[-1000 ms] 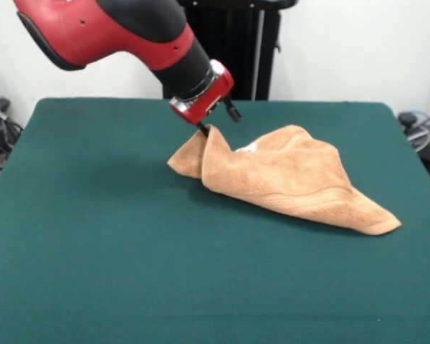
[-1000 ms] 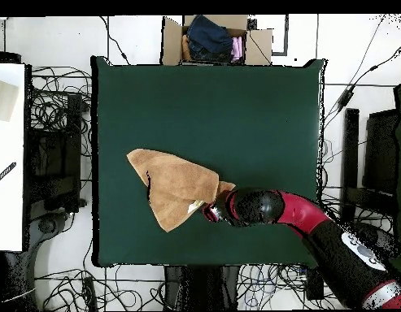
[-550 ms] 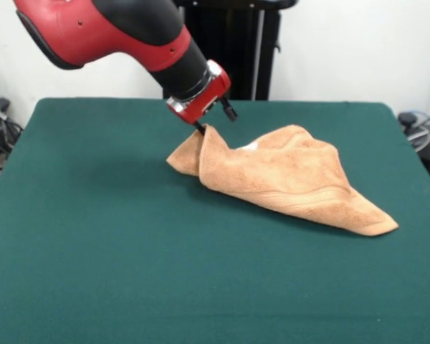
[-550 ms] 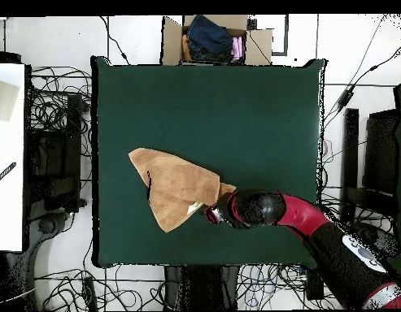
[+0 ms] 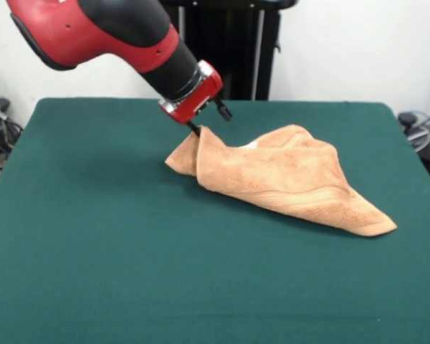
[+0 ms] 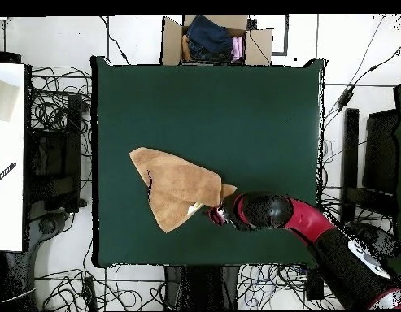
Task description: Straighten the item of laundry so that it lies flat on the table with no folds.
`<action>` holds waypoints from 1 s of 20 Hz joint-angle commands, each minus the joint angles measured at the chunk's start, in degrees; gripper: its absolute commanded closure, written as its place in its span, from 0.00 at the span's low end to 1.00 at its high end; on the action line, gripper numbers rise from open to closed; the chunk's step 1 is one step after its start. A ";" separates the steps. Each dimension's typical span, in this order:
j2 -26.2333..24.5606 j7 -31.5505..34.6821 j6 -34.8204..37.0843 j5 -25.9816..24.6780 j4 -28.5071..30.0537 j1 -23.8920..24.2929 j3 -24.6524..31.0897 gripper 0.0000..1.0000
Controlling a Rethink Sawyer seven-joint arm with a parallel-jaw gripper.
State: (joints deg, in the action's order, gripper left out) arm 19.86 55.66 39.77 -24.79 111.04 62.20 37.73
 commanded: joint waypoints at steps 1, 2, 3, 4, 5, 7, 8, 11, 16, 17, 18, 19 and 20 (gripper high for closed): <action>-2.68 0.10 -3.05 0.75 -3.27 1.99 3.59 0.00; -3.06 -0.71 -3.51 0.56 -3.03 2.71 4.55 0.00; -3.67 -1.25 -3.77 0.59 -2.69 3.54 5.39 0.00; -4.40 -2.12 -4.29 0.30 -2.35 4.44 6.45 0.00; -4.35 -1.82 -4.18 0.18 -2.26 4.52 6.56 0.00; -3.29 0.10 -3.78 -0.19 -2.46 3.59 5.57 0.00; -3.07 0.35 -3.81 -0.50 -2.45 3.47 5.57 0.00; -4.23 0.17 -4.55 -0.79 -2.31 4.34 6.07 0.00; -1.69 5.29 -4.31 -0.81 -2.13 2.01 2.70 0.00; 0.21 8.16 -4.13 -0.78 -1.97 0.53 0.71 0.00; 2.18 10.90 -4.30 -0.55 -1.51 -0.81 -0.87 0.00; 4.15 13.65 -4.48 -0.32 -1.05 -2.14 -2.46 0.00; 4.30 13.64 -3.51 0.18 -1.42 -2.80 -2.74 0.00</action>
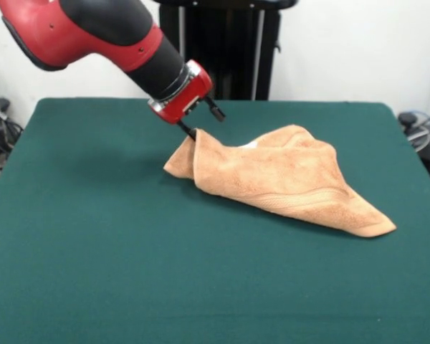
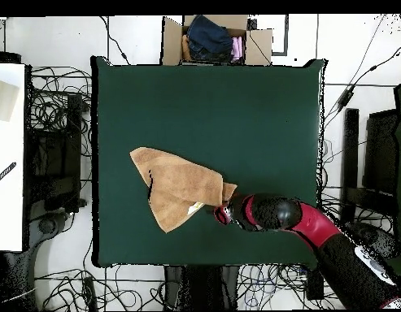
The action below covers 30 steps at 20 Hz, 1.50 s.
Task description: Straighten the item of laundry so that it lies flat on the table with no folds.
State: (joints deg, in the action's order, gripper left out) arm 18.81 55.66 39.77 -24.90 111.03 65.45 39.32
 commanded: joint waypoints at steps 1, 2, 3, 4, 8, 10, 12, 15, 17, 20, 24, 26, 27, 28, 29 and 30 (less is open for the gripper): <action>5.34 13.93 -3.83 0.58 -1.65 -6.51 -4.67 0.00; 4.86 13.19 -4.30 0.51 -2.07 -6.75 -4.57 0.00; 4.61 13.08 -4.70 0.76 -2.12 -7.06 -4.72 0.00; 4.47 13.18 -5.47 1.06 -2.01 -7.24 -4.77 0.00; 2.89 13.06 -7.82 1.48 -1.73 -7.78 -5.13 0.00; 2.05 12.72 -8.54 1.55 -1.88 -7.82 -5.33 0.00; 1.09 12.25 -8.68 1.90 -2.06 -7.65 -5.48 0.00; -0.08 11.29 -8.47 2.22 -2.87 -7.81 -5.43 0.00; -1.19 10.68 -8.97 2.32 -3.28 -7.61 -5.29 0.00; -2.75 9.60 -8.95 2.27 -4.03 -7.34 -5.07 0.00; -3.10 9.38 -10.03 1.81 -3.60 -6.78 -4.82 0.00; -3.26 9.23 -10.97 1.44 -3.35 -6.34 -4.49 0.00; -3.12 9.27 -10.99 1.32 -3.42 -6.42 -4.49 0.00; -2.72 9.62 -10.91 1.23 -3.64 -6.90 -4.75 0.00; -2.13 9.89 -10.34 1.21 -3.99 -7.50 -5.03 0.00; -1.75 10.07 -9.09 1.52 -4.59 -8.19 -5.41 0.00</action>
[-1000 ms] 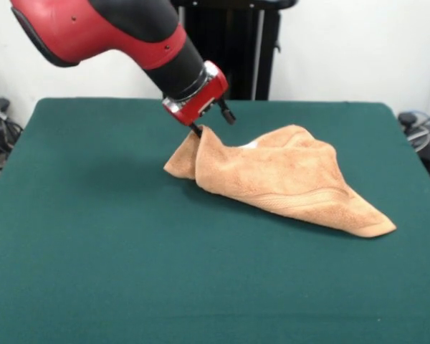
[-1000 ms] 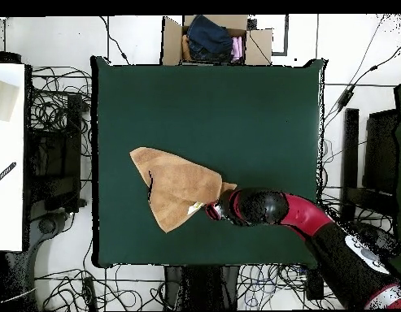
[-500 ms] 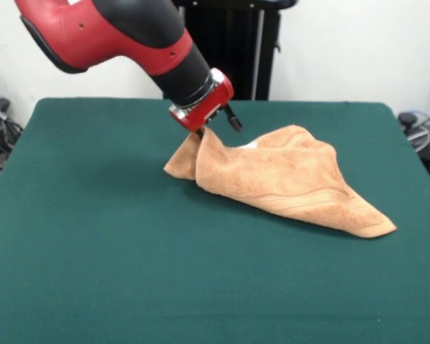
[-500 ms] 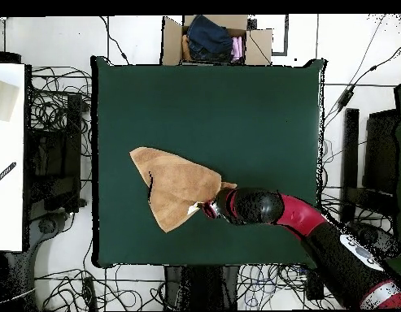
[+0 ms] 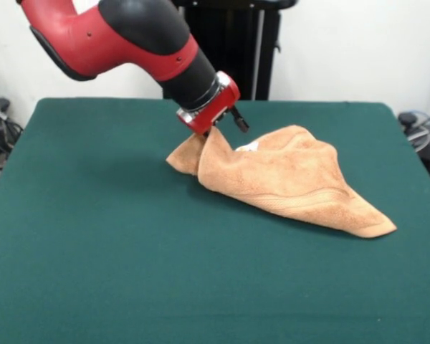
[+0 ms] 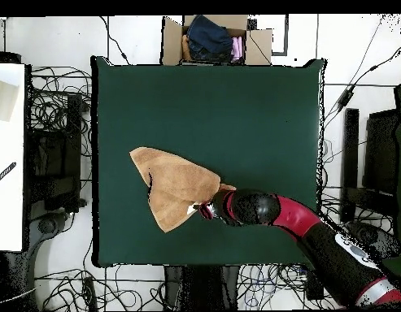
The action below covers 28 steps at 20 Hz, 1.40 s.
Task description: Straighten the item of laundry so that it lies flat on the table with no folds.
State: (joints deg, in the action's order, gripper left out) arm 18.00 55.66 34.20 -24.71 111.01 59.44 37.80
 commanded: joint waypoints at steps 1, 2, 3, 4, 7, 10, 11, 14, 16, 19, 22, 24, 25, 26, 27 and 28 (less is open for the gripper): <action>-0.83 10.20 -1.95 1.86 -5.36 -2.84 -4.29 0.00; -0.58 10.37 -0.53 2.30 -6.14 -3.62 -4.67 0.00; -0.38 10.60 0.24 2.52 -6.93 -4.32 -5.02 0.00; -0.49 10.53 1.17 2.90 -7.80 -4.88 -5.21 0.00; -1.05 10.36 3.13 4.04 -9.93 -6.23 -5.86 0.00; -0.93 10.39 3.60 4.56 -10.80 -7.22 -6.45 0.00; -1.13 10.23 3.82 4.86 -11.16 -7.50 -6.66 0.00; -1.27 9.85 4.90 5.76 -12.23 -8.52 -7.45 0.00; -1.22 9.68 4.97 6.23 -12.59 -8.96 -7.78 0.00; -1.44 9.46 4.90 6.71 -13.08 -9.32 -8.05 0.00; -1.38 9.55 3.55 6.86 -12.28 -8.94 -8.07 0.00; -1.28 9.75 2.04 6.84 -11.48 -8.59 -8.25 0.00; -1.28 9.89 1.35 6.85 -11.21 -8.50 -8.39 0.00; -1.46 9.88 1.17 7.05 -11.13 -8.40 -8.42 0.00; -1.48 9.71 1.17 7.14 -11.24 -8.47 -8.44 0.00; -1.48 9.57 1.49 7.32 -11.45 -8.61 -8.49 0.00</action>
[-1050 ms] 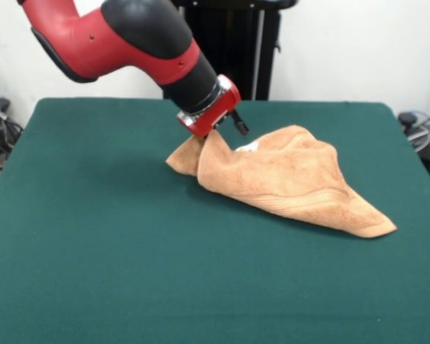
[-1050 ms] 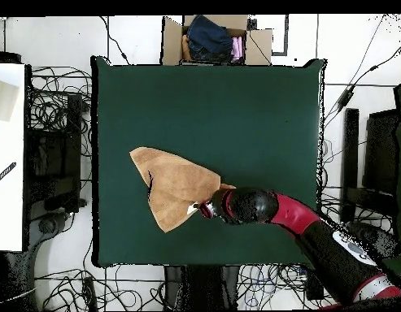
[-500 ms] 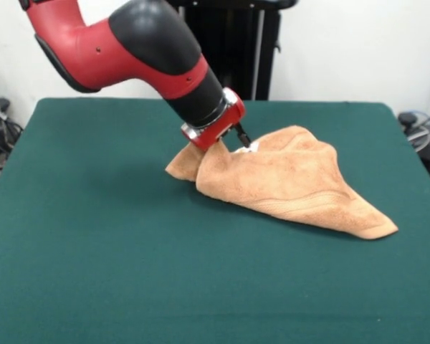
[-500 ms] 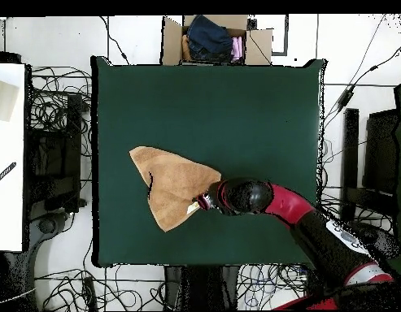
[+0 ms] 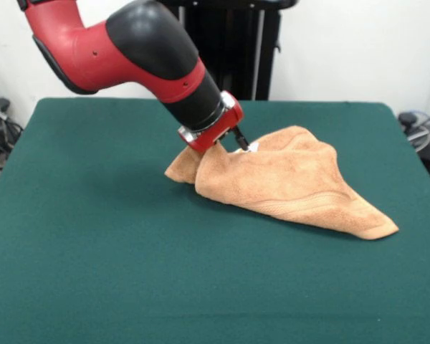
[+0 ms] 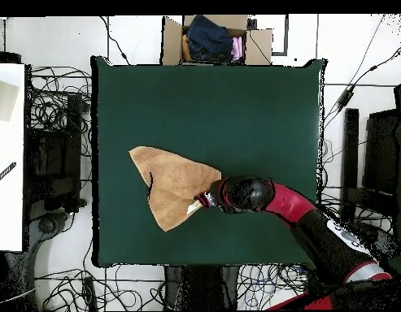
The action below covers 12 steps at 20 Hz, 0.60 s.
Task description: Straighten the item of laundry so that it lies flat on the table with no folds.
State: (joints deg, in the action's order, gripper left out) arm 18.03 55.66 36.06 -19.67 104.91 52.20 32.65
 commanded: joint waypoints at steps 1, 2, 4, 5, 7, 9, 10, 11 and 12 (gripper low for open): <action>-1.60 9.40 -0.22 2.44 -5.50 -1.37 -3.28 0.00; -1.71 9.18 0.05 2.57 -5.75 -1.41 -3.24 0.00; -2.15 8.68 -0.17 2.65 -6.08 -1.22 -2.97 0.00; -2.30 8.62 -1.01 2.58 -5.91 -0.93 -2.74 0.00; -2.48 8.55 -2.81 2.32 -5.54 -0.39 -2.29 0.00; -2.33 8.65 -7.35 1.41 -4.10 1.06 -0.96 0.00; -2.13 8.57 -9.26 0.80 -3.48 1.61 -0.38 0.00; -1.90 8.65 -12.28 -0.05 -2.60 2.44 0.44 0.00; -1.43 10.05 -14.15 -0.07 -1.97 2.50 0.13 0.00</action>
State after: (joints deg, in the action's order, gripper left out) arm 17.28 55.66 33.79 -19.24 105.18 53.50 32.49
